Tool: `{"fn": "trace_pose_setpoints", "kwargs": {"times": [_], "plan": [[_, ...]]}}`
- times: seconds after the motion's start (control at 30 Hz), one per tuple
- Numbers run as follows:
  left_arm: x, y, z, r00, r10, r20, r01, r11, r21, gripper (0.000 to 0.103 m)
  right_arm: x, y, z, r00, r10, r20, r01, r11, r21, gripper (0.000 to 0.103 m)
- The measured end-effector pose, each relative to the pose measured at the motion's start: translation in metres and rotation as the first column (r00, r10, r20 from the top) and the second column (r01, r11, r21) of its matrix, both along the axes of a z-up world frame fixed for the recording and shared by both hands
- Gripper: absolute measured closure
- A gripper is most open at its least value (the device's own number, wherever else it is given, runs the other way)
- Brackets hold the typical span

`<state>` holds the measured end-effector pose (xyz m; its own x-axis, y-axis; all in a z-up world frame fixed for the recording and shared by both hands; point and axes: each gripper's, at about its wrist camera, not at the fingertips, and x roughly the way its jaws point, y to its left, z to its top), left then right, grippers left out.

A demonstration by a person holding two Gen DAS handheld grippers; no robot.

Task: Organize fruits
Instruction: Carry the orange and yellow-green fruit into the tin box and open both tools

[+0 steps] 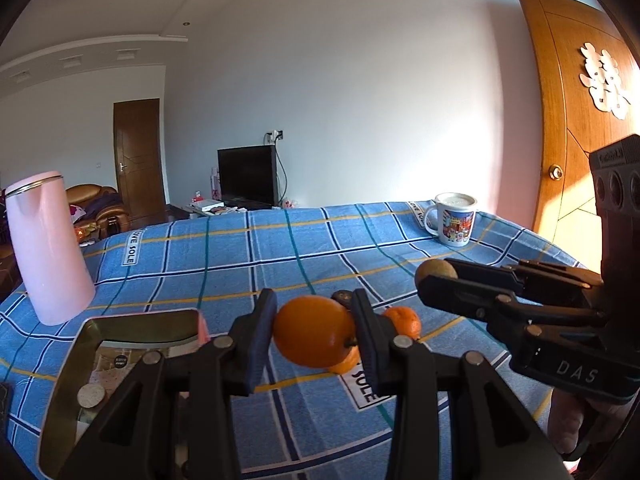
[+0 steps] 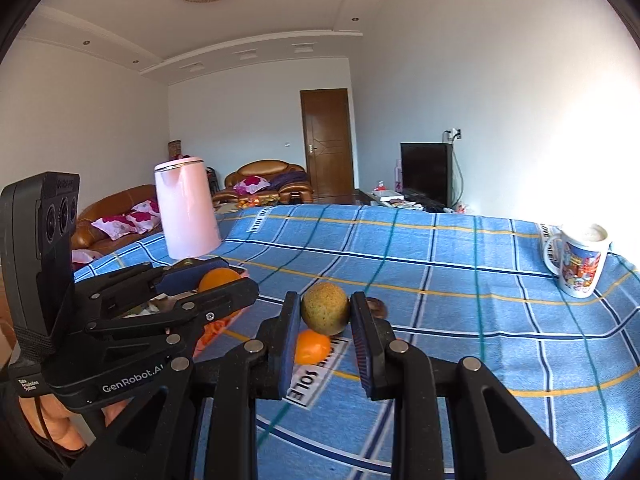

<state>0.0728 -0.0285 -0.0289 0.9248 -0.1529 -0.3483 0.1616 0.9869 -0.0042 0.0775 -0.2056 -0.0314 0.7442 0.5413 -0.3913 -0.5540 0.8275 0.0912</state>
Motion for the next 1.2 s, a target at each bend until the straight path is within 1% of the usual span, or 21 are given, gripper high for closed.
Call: {"fn": "trace_pose_setpoints", "kwargs": {"times": [0.2, 0.33, 0.43, 0.57, 0.7, 0.87, 0.97, 1.0, 1.03, 1.07, 1.1, 1.13, 1.2], "plan": [[-0.015, 0.059, 0.001, 0.992, 0.123, -0.016, -0.123, 0.992, -0.034, 0.063, -0.005, 0.056, 0.006, 0.992, 0.129, -0.014, -0.129, 0.992, -0.001, 0.076], [-0.021, 0.091, -0.006, 0.981, 0.188, -0.040, -0.190, 0.980, -0.058, 0.063, -0.010, 0.090, 0.002, 0.981, 0.195, -0.022, -0.196, 0.980, -0.035, 0.076], [-0.024, 0.110, -0.011, 0.973, 0.221, -0.063, -0.225, 0.972, -0.073, 0.063, -0.012, 0.112, -0.003, 0.972, 0.232, -0.038, -0.234, 0.971, -0.059, 0.076], [-0.026, 0.128, -0.016, 0.961, 0.261, -0.089, -0.268, 0.960, -0.081, 0.063, -0.014, 0.137, -0.011, 0.958, 0.275, -0.074, -0.281, 0.956, -0.084, 0.076], [-0.023, 0.143, -0.024, 0.946, 0.297, -0.133, -0.309, 0.947, -0.083, 0.063, -0.015, 0.160, -0.021, 0.945, 0.306, -0.114, -0.319, 0.939, -0.125, 0.076], [-0.020, 0.153, -0.033, 0.936, 0.310, -0.167, -0.326, 0.943, -0.075, 0.063, -0.014, 0.179, -0.038, 0.931, 0.322, -0.173, -0.352, 0.918, -0.182, 0.076], [-0.020, 0.154, -0.035, 0.932, 0.319, -0.170, -0.335, 0.939, -0.080, 0.061, -0.011, 0.183, -0.043, 0.916, 0.338, -0.217, -0.377, 0.910, -0.172, 0.075], [-0.020, 0.153, -0.035, 0.932, 0.319, -0.171, -0.335, 0.939, -0.079, 0.061, -0.010, 0.182, -0.043, 0.913, 0.339, -0.227, -0.380, 0.910, -0.168, 0.074], [-0.021, 0.152, -0.034, 0.934, 0.316, -0.169, -0.332, 0.940, -0.078, 0.061, -0.010, 0.182, -0.043, 0.915, 0.335, -0.224, -0.375, 0.912, -0.167, 0.067], [-0.021, 0.150, -0.033, 0.935, 0.314, -0.165, -0.329, 0.941, -0.078, 0.059, -0.010, 0.179, -0.041, 0.921, 0.327, -0.211, -0.364, 0.916, -0.167, 0.061], [-0.022, 0.149, -0.029, 0.936, 0.315, -0.159, -0.330, 0.941, -0.081, 0.053, -0.010, 0.174, -0.039, 0.926, 0.320, -0.200, -0.354, 0.921, -0.161, 0.054], [-0.024, 0.146, -0.026, 0.937, 0.315, -0.148, -0.329, 0.940, -0.084, 0.043, -0.010, 0.169, -0.036, 0.929, 0.314, -0.193, -0.345, 0.926, -0.151, 0.051], [-0.026, 0.137, -0.017, 0.943, 0.310, -0.118, -0.320, 0.944, -0.079, 0.034, -0.008, 0.152, -0.029, 0.939, 0.297, -0.175, -0.321, 0.937, -0.136, 0.051]]}}
